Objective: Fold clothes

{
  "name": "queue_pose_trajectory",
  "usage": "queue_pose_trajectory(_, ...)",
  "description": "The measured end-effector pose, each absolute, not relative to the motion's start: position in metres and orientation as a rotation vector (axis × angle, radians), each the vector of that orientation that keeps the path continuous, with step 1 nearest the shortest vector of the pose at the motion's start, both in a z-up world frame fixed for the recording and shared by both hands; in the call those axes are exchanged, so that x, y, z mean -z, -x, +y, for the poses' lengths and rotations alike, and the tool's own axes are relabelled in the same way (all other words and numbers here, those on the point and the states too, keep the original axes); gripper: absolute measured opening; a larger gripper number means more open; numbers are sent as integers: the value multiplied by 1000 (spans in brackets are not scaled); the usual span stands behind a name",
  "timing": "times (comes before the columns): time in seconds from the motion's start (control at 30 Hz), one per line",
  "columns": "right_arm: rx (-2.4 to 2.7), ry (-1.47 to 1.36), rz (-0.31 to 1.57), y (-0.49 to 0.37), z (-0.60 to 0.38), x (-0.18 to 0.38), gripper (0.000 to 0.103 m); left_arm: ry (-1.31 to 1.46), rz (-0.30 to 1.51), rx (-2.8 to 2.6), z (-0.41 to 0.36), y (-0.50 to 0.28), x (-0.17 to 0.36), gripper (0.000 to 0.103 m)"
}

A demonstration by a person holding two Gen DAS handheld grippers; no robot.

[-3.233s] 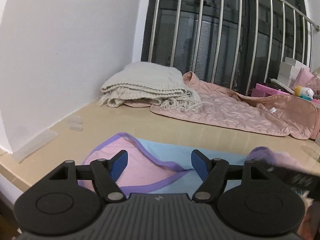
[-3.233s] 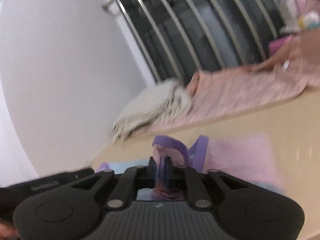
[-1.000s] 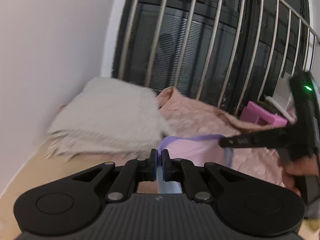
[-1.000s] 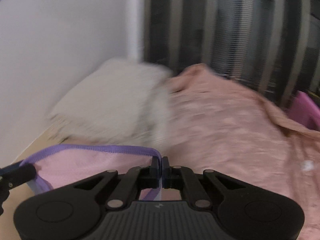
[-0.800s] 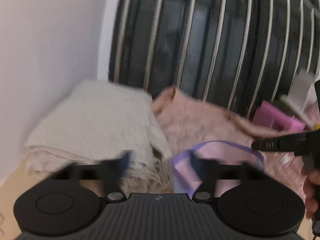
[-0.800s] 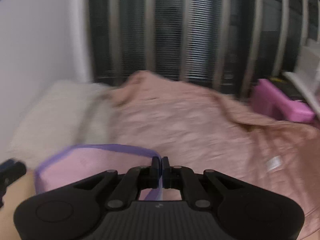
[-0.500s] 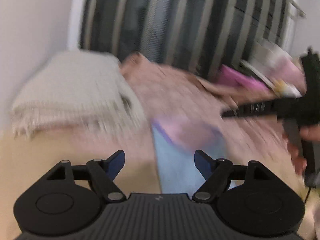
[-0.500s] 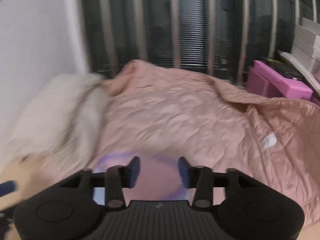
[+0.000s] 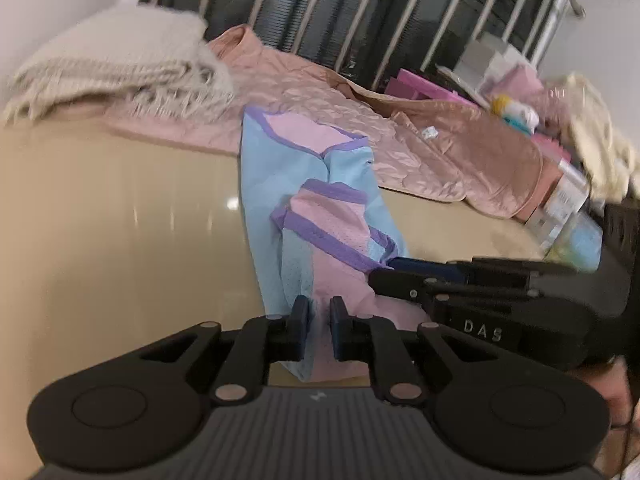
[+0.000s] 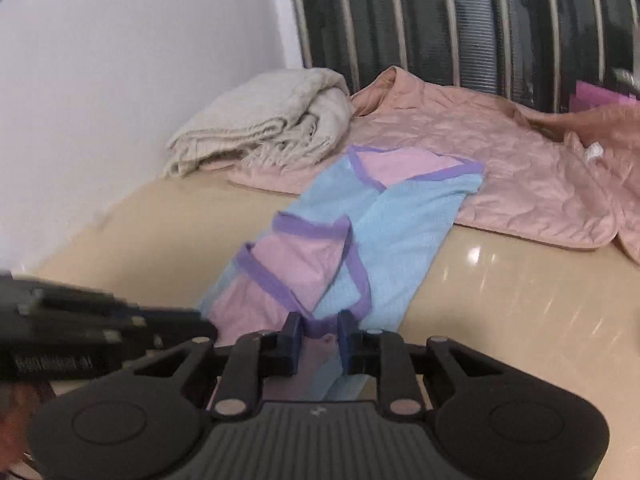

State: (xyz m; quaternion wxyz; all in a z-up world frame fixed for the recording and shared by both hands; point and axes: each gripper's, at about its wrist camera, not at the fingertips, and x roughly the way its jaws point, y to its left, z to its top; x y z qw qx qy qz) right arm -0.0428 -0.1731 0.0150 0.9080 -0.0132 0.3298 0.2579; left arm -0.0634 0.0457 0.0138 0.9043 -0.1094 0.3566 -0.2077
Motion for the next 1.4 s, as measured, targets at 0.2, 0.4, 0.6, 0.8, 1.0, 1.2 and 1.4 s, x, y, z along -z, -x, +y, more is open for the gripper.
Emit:
queue_pose_trajectory(0.2, -558, 88, 696, 104, -181, -20, 19, 198, 701, 506, 53, 132, -16, 26)
queue_pose_trajectory(0.4, -748, 270, 463, 191, -205, -42, 53, -436, 276, 507, 29, 226, -14, 64)
queue_pose_trajectory(0.6, -856, 828, 242, 250, -182, -9, 57, -981, 18, 596, 8, 257, 46, 67)
queue_pose_trajectory(0.8, -732, 1027, 201, 232, -157, 36, 35, -986, 115, 635, 3, 221, 60, 62)
queue_pose_trajectory(1.0, -857, 708, 395, 194, -171, -4, 18, -736, 289, 711, 15, 195, 18, 30)
queue_pose_trajectory(1.2, -875, 526, 450, 155, -189, -30, 8, -534, 379, 743, 21, 155, -24, 23)
queue_pose_trajectory(1.4, -859, 478, 582, 98, -190, -27, 9, -708, 246, 779, 10, 190, -8, 52)
